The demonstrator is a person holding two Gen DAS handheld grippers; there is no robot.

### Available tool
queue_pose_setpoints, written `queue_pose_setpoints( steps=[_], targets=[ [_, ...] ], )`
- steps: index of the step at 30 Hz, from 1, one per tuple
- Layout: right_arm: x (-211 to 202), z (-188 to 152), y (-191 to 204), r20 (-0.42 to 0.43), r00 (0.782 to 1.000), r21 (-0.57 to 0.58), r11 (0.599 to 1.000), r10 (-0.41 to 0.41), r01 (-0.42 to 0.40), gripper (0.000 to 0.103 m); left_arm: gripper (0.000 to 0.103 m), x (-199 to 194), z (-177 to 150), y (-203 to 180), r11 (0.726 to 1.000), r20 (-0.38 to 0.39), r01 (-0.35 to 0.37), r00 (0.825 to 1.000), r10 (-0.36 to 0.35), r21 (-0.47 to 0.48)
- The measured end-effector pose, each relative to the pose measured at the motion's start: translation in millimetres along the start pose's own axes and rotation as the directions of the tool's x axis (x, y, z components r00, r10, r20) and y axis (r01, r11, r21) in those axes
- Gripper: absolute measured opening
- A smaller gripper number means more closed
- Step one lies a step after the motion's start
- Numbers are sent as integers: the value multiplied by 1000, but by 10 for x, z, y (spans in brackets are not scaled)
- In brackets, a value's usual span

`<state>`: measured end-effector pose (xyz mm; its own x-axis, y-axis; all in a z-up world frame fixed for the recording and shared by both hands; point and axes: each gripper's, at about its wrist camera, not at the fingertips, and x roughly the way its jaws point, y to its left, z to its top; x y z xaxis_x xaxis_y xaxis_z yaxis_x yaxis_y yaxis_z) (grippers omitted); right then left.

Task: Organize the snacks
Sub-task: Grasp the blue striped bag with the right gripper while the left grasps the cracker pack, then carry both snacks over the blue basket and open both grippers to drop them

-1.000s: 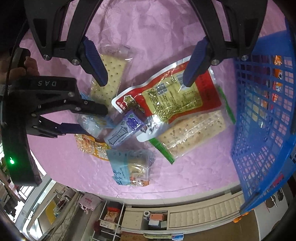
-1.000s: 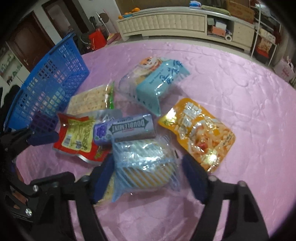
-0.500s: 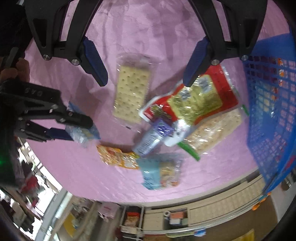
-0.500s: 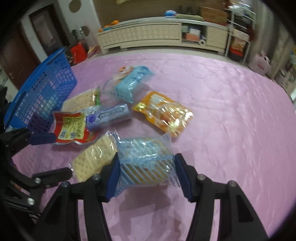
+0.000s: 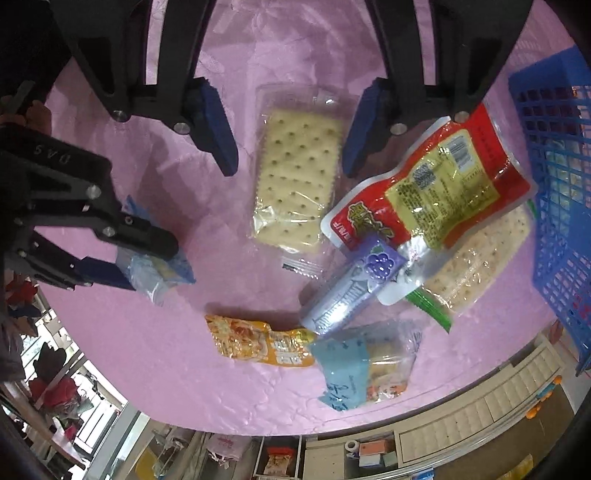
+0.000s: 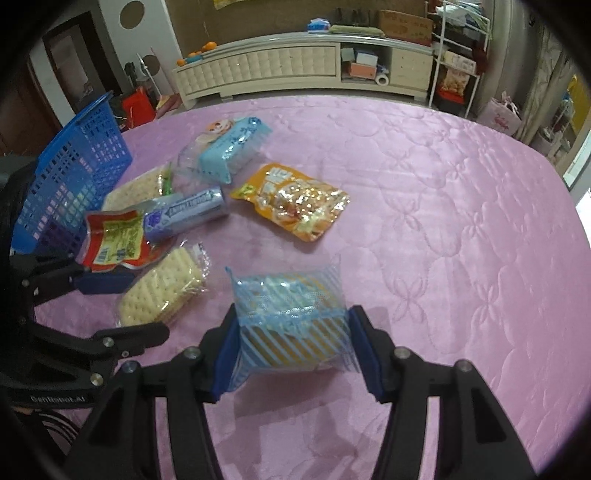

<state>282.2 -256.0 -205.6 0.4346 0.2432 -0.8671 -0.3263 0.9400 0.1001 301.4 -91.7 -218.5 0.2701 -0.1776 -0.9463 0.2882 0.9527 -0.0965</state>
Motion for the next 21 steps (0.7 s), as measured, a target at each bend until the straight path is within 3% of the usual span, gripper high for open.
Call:
queue_pose_setpoints(
  steps=[5,8,13,16,21],
  targets=[
    [-64,28,-12,19,1000,-2,1000,14,-14,61,54,41,3,-31,1000,8,-17,1000,17,-21],
    [-61,33,-11,20,1000,-4,1000,8,-8,61,44,28,-14,-67,998,18,-55,998,56,-18],
    [-30,9,-74,7,1000,19,1000,-5,5,61,43,-45,-58,-71,998,30,-19,999,20,-52],
    [-47,-28,-72,-4,1000,36,999,25,-25,61,42,-231,-124,-80,997,78,-27,996,32,-66],
    [-180,-35,62,2,1000,27,1000,-13,13,61,42,-599,-201,-17,997,147,-10,989,21,-74]
  ],
)
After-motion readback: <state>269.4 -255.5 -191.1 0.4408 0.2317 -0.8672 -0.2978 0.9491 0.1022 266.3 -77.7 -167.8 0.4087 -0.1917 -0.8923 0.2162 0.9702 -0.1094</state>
